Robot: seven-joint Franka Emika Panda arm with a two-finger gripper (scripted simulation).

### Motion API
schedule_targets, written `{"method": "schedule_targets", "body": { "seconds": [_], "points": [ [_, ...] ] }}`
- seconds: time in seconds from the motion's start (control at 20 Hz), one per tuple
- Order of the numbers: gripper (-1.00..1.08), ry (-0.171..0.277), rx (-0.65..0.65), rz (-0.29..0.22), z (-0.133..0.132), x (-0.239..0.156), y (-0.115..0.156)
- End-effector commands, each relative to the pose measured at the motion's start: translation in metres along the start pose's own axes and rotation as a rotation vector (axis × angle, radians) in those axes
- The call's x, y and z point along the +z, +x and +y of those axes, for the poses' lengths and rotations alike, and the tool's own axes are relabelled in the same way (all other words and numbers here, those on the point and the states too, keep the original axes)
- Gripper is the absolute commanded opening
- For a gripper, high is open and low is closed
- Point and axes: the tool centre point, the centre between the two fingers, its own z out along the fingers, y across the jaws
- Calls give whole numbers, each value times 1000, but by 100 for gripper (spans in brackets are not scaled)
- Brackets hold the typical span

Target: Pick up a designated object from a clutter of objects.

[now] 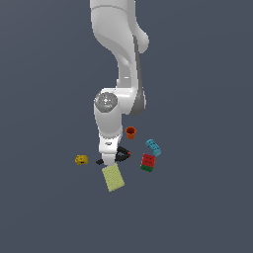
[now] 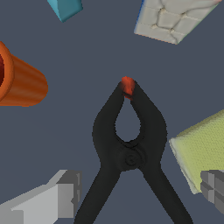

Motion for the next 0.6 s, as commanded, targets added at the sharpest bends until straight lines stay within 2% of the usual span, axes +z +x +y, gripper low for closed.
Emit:
{"method": "schedule_targets", "body": {
  "seconds": [0.0,0.55],
  "points": [
    [100,-1,-17,1,0,2,0],
    [100,0,-20,1,-1,19,0]
  ]
}}
